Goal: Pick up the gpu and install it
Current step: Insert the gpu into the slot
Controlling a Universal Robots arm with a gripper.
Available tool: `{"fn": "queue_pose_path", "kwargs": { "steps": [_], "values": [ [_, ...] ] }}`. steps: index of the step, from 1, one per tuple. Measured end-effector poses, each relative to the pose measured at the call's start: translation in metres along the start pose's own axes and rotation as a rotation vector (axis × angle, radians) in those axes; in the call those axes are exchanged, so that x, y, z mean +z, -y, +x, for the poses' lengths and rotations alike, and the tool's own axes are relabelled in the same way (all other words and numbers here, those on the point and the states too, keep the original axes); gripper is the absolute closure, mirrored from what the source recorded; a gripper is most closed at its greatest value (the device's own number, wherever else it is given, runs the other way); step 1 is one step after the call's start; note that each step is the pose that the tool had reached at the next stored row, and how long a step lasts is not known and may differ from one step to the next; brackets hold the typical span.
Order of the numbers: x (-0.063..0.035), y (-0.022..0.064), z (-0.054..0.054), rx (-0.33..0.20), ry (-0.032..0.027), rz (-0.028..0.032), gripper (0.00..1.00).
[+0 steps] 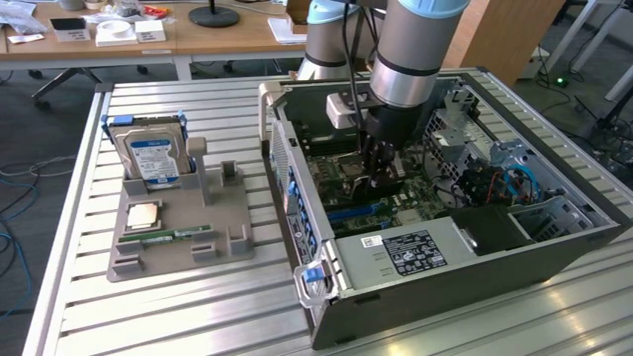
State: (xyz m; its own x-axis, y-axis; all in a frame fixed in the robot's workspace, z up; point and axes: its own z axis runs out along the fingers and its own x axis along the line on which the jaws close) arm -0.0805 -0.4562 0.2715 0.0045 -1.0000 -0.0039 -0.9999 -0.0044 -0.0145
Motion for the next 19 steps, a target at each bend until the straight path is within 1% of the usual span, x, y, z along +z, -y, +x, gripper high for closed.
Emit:
{"fn": "queue_pose_path", "kwargs": {
  "steps": [9, 19],
  "values": [
    [0.0019, -0.004, 0.0, 0.0, -0.0001, 0.0001, 0.74],
    [0.0044, -0.0045, 0.0, 0.0, -0.0001, 0.0002, 0.74]
  ]
}}
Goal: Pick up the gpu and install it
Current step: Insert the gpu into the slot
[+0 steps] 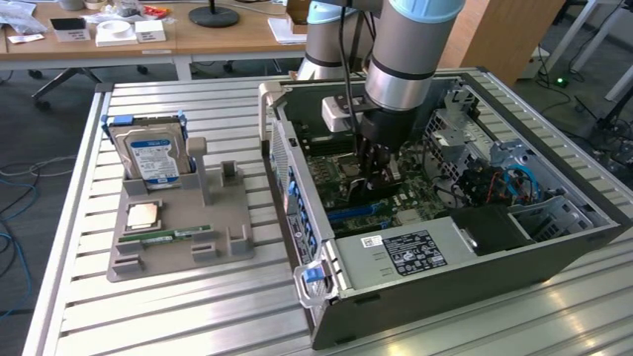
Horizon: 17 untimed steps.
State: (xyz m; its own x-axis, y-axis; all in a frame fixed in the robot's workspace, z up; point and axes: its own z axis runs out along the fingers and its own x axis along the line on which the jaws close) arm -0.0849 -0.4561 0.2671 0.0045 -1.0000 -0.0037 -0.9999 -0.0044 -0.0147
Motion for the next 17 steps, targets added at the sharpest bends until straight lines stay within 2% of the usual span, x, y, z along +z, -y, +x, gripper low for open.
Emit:
{"fn": "queue_pose_path", "kwargs": {
  "steps": [17],
  "values": [
    [0.0059, -0.0021, 0.0, 0.0, 0.0001, 0.0005, 0.74]
  ]
}}
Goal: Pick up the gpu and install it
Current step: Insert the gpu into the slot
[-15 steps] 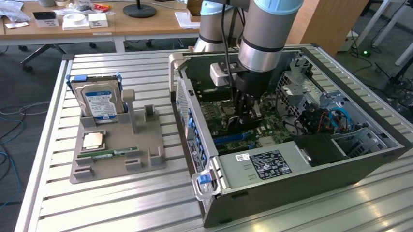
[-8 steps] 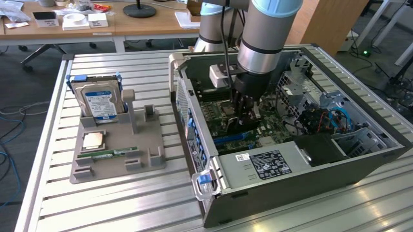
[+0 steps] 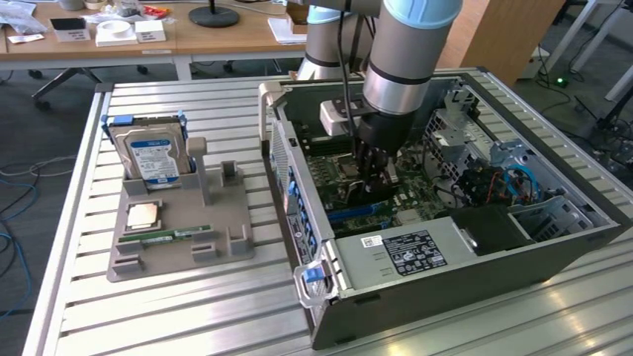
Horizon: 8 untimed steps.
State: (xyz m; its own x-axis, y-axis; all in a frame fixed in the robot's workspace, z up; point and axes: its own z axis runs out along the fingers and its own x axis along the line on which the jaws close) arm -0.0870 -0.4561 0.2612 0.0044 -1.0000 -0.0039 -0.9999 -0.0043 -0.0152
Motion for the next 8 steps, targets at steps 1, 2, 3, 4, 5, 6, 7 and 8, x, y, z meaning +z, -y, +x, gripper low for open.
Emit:
{"fn": "queue_pose_path", "kwargs": {
  "steps": [1, 2, 3, 4, 5, 6, 7, 8],
  "values": [
    [0.0002, -0.0005, 0.0, 0.0, 0.0001, 0.0, 0.74],
    [0.0003, -0.0011, 0.0, 0.0, 0.0002, 0.0001, 0.74],
    [0.0004, -0.0014, -0.0001, -0.001, 0.0002, 0.0, 0.74],
    [0.0004, -0.0015, 0.0, -0.001, 0.0, 0.0001, 0.74],
    [0.0006, -0.0015, 0.0, -0.002, 0.0, 0.0001, 0.74],
    [0.0008, -0.0015, 0.0001, -0.003, 0.0, 0.0002, 0.74],
    [0.001, -0.0016, 0.0, -0.005, 0.0, 0.0004, 0.74],
    [0.0011, -0.0016, 0.0, -0.006, 0.0, 0.0004, 0.74]
  ]
}}
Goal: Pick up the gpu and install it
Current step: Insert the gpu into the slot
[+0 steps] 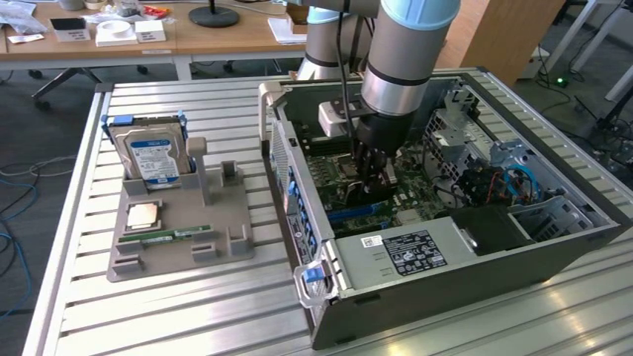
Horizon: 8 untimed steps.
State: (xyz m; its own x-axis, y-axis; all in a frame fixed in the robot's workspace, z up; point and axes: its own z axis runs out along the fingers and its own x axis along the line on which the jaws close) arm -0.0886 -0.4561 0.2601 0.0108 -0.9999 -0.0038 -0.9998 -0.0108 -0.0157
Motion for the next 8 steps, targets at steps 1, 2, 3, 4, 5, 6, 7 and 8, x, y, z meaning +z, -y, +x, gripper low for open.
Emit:
{"fn": "queue_pose_path", "kwargs": {
  "steps": [1, 2, 3, 4, 5, 6, 7, 8],
  "values": [
    [0.0, 0.0, 0.0, -0.001, 0.0, 0.0, 0.74],
    [0.0, 0.0, 0.0, -0.001, 0.0, 0.0, 0.74],
    [0.0, 0.0, 0.0, -0.001, 0.0001, 0.0, 0.74],
    [0.0001, 0.0, 0.0, -0.001, 0.0001, 0.0001, 0.74],
    [0.0001, 0.0, 0.0, -0.001, 0.0001, 0.0001, 0.74],
    [0.0001, -0.0003, -0.0001, -0.001, 0.0001, 0.0008, 0.74],
    [0.0002, -0.0003, -0.0001, -0.001, 0.0002, 0.0021, 0.74],
    [0.0002, -0.0004, -0.0001, -0.001, 0.0002, 0.0042, 0.74]
  ]
}}
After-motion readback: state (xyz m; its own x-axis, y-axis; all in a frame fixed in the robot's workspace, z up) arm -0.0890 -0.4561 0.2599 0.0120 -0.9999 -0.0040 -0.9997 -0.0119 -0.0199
